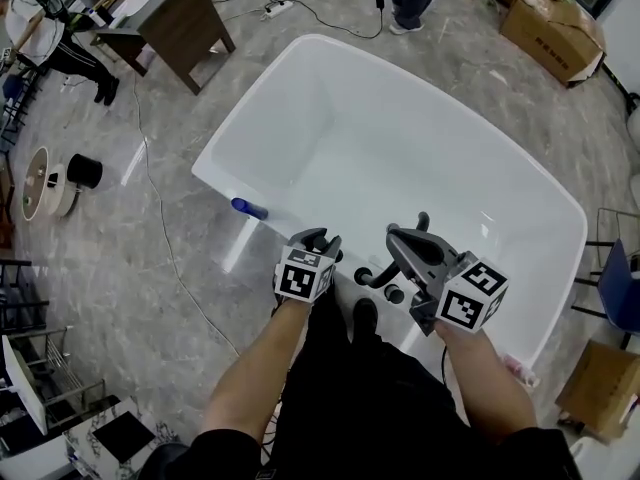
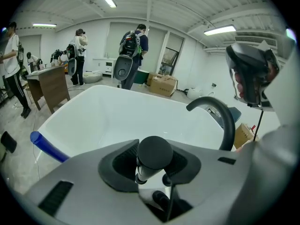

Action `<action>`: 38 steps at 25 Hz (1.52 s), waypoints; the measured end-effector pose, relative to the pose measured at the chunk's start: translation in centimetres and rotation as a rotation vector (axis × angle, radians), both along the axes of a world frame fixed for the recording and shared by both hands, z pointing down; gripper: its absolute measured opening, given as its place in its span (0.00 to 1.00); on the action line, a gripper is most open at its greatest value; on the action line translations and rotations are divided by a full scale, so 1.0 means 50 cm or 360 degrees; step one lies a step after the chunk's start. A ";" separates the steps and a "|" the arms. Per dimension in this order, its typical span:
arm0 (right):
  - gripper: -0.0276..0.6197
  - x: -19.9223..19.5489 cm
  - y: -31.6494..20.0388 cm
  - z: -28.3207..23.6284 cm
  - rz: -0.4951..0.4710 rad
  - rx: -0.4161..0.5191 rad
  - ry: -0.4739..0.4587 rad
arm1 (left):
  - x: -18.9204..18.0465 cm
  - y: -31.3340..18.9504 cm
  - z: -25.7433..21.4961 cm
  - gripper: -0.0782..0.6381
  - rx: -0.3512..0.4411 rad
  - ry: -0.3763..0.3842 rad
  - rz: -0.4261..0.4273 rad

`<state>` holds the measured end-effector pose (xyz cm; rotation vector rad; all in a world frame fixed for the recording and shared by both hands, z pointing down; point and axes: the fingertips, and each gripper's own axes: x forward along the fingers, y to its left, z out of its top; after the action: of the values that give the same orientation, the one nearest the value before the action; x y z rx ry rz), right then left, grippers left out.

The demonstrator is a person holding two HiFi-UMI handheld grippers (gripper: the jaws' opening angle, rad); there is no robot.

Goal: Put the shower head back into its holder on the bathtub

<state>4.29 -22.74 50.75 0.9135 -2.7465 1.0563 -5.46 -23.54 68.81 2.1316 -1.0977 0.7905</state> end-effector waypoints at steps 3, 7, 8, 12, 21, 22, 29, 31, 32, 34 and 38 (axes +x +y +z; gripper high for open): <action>0.07 0.008 0.006 0.007 0.0004 -0.0008 0.0014 | -0.006 0.007 0.027 0.30 -0.0038 -0.0006 -0.0016; 0.07 0.021 0.011 0.018 0.0026 -0.0009 0.0031 | -0.007 0.009 0.049 0.30 -0.0058 -0.0009 -0.0019; 0.07 0.022 0.013 0.020 0.0033 -0.0008 0.0031 | -0.007 0.010 0.053 0.30 -0.0061 -0.0010 -0.0019; 0.07 0.017 0.031 0.030 0.0041 -0.0029 0.0023 | -0.006 0.029 0.071 0.30 -0.0097 -0.0030 0.0005; 0.07 0.040 0.055 0.042 0.0087 -0.0043 0.0057 | 0.001 0.037 0.119 0.30 -0.0166 -0.0087 0.0054; 0.07 0.047 0.057 0.042 0.0101 -0.0047 0.0061 | 0.003 0.036 0.122 0.30 -0.0168 -0.0092 0.0059; 0.07 0.078 0.076 0.052 0.0169 -0.0074 0.0070 | 0.016 0.033 0.129 0.30 -0.0154 -0.0127 0.0110; 0.07 0.083 0.078 0.050 0.0175 -0.0074 0.0072 | 0.017 0.032 0.129 0.30 -0.0153 -0.0135 0.0110; 0.07 0.086 0.079 0.049 0.0178 -0.0073 0.0074 | 0.018 0.032 0.128 0.30 -0.0151 -0.0137 0.0111; 0.07 0.090 0.080 0.047 0.0182 -0.0071 0.0078 | 0.021 0.032 0.125 0.30 -0.0147 -0.0141 0.0116; 0.07 0.090 0.078 0.043 0.0178 -0.0067 0.0076 | 0.018 0.026 0.125 0.30 -0.0140 -0.0149 0.0112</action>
<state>8.77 -18.84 52.91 1.0829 -2.6518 1.0895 -4.56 -22.26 75.04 2.0872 -1.0202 0.9621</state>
